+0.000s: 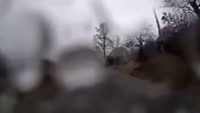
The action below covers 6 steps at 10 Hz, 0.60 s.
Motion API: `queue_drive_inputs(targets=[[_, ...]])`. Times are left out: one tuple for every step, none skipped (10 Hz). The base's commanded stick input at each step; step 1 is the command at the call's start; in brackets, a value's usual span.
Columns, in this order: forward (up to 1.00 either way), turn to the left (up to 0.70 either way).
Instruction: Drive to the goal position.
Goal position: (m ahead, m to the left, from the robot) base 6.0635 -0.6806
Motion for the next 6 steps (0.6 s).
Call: queue_drive_inputs(targets=[[0.85, 0.0], [0.85, 0.0], [0.85, 0.0], [0.85, 0.0], [0.85, 0.0], [0.85, 0.0]])
